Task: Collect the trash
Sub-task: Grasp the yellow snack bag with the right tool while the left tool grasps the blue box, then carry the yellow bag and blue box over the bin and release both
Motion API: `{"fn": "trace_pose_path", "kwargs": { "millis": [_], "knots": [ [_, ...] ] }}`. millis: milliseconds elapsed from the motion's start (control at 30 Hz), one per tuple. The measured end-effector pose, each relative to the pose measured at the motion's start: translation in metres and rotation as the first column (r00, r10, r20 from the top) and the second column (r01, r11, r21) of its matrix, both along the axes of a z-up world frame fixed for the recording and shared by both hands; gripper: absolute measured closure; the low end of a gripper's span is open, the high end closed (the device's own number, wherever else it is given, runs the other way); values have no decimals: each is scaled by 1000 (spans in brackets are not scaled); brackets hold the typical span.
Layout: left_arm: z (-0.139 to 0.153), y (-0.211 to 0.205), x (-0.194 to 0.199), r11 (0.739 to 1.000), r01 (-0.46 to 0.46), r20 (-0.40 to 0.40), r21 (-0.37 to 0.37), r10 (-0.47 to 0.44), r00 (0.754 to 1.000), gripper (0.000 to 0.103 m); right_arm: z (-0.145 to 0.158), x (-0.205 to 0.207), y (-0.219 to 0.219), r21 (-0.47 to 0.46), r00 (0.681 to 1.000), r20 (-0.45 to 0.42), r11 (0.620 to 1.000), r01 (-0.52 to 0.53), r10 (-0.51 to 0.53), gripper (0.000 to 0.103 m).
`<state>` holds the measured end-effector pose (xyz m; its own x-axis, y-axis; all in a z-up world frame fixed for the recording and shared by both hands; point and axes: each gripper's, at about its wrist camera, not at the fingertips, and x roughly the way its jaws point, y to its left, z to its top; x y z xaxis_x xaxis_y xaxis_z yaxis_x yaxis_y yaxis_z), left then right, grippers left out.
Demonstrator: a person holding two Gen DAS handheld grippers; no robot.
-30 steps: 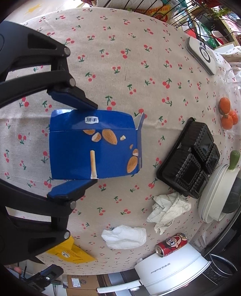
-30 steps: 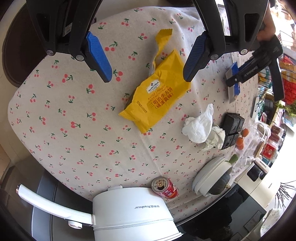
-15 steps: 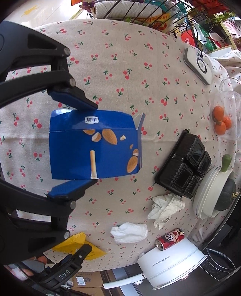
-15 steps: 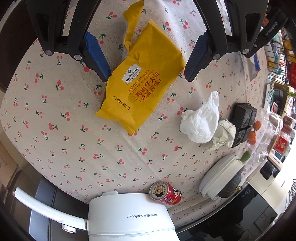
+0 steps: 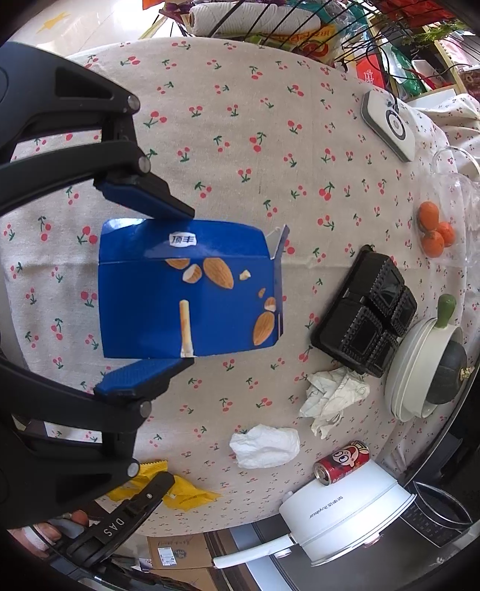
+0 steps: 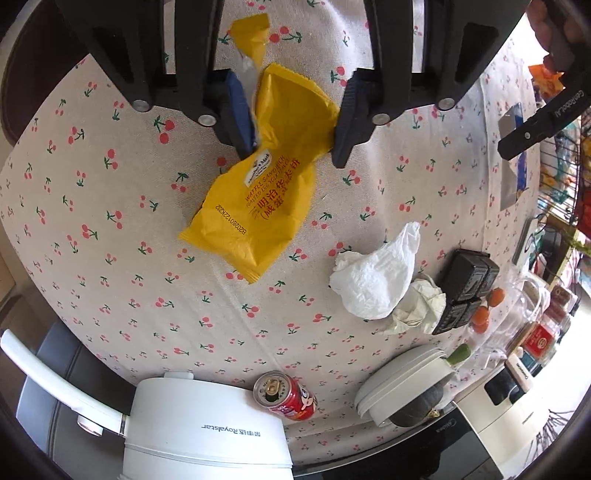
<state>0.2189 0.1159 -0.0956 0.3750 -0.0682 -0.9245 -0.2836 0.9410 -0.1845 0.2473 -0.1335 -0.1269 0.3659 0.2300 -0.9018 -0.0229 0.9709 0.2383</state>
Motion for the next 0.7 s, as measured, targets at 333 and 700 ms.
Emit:
{"fn": "trace_pose_path", "kwargs": {
  "millis": [333, 700],
  "knots": [
    [15, -25, -17, 997, 77, 35, -10, -77, 996, 32, 34, -21, -31, 51, 998, 53, 998, -26, 24, 78],
    [24, -63, -30, 983, 185, 59, 0, -185, 981, 32, 70, -57, -87, 61, 994, 113, 998, -12, 5, 78]
  ]
}}
